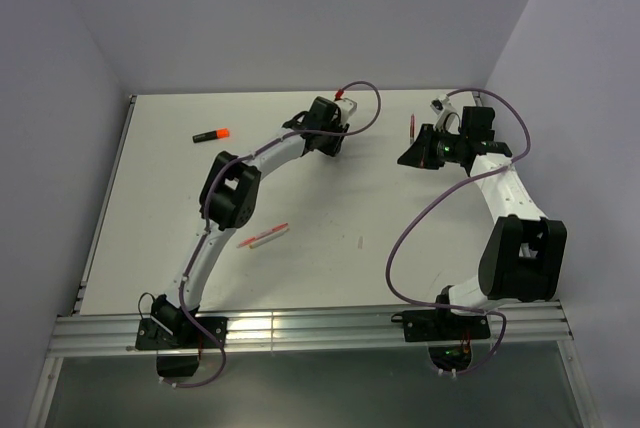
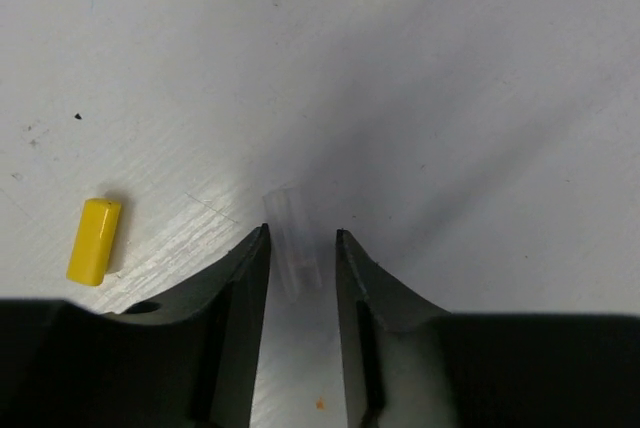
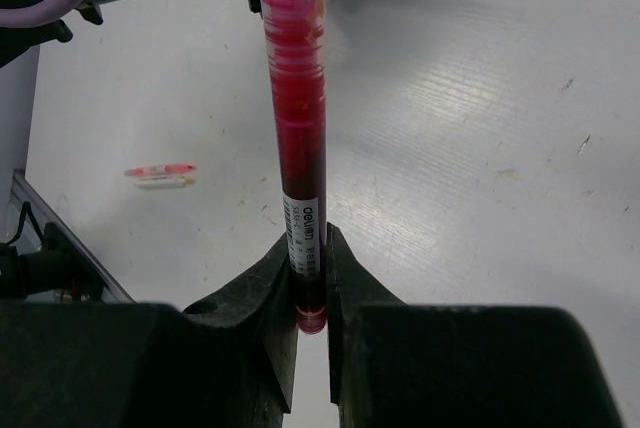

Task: Insert the pens into the pen caps

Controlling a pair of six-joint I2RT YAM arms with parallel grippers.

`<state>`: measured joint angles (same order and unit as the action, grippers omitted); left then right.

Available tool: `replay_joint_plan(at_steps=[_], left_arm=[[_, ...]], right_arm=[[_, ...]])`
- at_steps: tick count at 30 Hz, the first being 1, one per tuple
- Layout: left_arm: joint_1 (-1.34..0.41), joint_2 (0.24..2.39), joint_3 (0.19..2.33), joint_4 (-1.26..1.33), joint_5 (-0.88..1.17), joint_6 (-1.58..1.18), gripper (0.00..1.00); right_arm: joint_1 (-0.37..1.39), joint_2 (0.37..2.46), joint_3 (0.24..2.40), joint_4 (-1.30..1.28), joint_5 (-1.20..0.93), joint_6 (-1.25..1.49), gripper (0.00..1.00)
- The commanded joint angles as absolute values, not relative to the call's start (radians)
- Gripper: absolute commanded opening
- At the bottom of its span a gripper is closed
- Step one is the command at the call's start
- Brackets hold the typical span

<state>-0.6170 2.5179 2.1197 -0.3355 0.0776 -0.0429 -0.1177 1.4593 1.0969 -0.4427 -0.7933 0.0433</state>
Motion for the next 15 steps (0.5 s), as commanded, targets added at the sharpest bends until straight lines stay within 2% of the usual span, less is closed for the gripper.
replay_joint_plan(at_steps=[1, 7, 15], left_arm=[[-0.629, 2.559, 2.17, -0.36, 0.038, -0.02, 0.35], [-0.63, 2.563, 2.186, -0.5, 0.031, 0.032, 0.16], [-0.638, 2.47, 2.05, -0.79, 0.04, 0.193, 0.04]], right_arm=[[-0.12, 1.454, 1.149, -0.437, -0.793, 0.035, 0.0], [-0.12, 1.448, 1.14, -0.437, -0.79, 0.032, 0.0], [-0.12, 1.428, 1.129, -0.439, -0.793, 0.023, 0.0]])
